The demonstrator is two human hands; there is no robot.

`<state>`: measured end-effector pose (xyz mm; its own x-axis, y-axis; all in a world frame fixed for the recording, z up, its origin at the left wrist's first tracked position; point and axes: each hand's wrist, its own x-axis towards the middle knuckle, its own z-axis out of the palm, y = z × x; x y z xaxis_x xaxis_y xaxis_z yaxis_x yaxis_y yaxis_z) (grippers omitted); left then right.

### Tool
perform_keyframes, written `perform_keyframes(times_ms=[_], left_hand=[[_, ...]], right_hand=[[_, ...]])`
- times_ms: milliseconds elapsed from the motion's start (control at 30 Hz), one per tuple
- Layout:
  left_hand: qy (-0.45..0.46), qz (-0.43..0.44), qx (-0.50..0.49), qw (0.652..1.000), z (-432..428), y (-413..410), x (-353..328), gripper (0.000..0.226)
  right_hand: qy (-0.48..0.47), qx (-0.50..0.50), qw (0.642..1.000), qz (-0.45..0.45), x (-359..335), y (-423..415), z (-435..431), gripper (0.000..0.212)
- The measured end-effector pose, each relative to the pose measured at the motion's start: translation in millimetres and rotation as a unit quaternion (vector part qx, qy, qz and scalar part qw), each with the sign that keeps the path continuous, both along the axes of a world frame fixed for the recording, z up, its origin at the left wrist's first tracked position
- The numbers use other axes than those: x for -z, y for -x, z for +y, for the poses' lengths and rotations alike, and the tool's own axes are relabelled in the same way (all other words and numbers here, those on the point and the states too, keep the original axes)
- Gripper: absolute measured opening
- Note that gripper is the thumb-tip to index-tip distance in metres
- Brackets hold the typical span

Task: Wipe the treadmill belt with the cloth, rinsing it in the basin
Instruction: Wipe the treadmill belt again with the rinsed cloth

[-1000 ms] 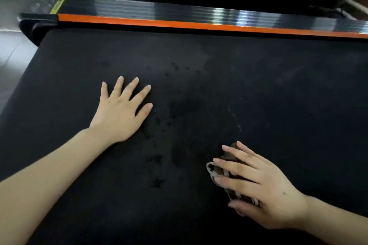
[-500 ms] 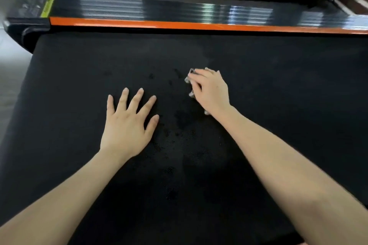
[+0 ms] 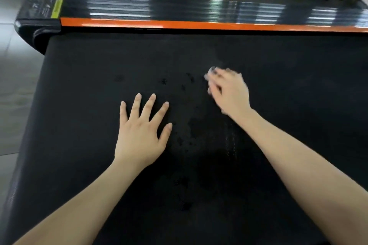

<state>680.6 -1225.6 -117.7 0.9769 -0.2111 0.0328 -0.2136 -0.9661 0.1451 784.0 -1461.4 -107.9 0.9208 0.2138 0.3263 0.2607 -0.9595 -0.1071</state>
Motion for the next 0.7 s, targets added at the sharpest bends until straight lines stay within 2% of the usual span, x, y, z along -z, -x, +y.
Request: perform_keyframes(times_ms=[67, 133, 200, 267, 333, 367, 433, 500, 567, 600, 633, 700], left_hand=[[-0.001, 0.001, -0.004, 1.000, 0, -1, 0, 0.057], [0.000, 0.004, -0.003, 1.000, 0, -1, 0, 0.057], [-0.001, 0.005, -0.001, 1.000, 0, -1, 0, 0.057], [0.002, 0.004, -0.002, 1.000, 1, -1, 0, 0.056], [0.006, 0.002, -0.001, 1.000, 1, 0, -1, 0.056], [0.006, 0.002, 0.000, 1.000, 1, 0, -1, 0.056], [0.003, 0.002, -0.004, 1.000, 1, 1, 1, 0.056], [0.003, -0.001, -0.007, 1.000, 0, 0, 2, 0.057], [0.003, -0.002, -0.008, 1.000, 0, 0, 2, 0.057], [0.003, -0.004, -0.009, 1.000, 0, 0, 2, 0.056], [0.002, -0.005, -0.008, 1.000, 0, 0, 2, 0.056], [0.001, -0.002, -0.003, 1.000, 0, 0, 2, 0.056]], right_hand=[[-0.037, 0.115, 0.992, 0.018, -1, -28, 8, 0.041], [-0.022, 0.108, 0.993, 0.035, -4, -19, 22, 0.045], [0.028, -0.019, 0.998, 0.054, -6, 27, 37, 0.046], [0.021, -0.170, 0.982, 0.075, -4, 82, 43, 0.042], [0.020, -0.260, 0.964, 0.053, -5, 80, 30, 0.038], [0.041, -0.265, 0.963, 0.032, -5, 59, 22, 0.038], [0.034, -0.172, 0.985, -0.002, 2, -2, 5, 0.039], [-0.027, 0.002, 1.000, -0.003, 2, -62, -11, 0.036], [-0.068, 0.163, 0.984, 0.032, 2, -101, -10, 0.036], [-0.073, 0.210, 0.974, 0.043, 3, -110, -1, 0.037], [-0.072, 0.227, 0.970, 0.047, 3, -113, 12, 0.039], [-0.055, 0.172, 0.983, 0.042, 0, -97, 43, 0.046]])
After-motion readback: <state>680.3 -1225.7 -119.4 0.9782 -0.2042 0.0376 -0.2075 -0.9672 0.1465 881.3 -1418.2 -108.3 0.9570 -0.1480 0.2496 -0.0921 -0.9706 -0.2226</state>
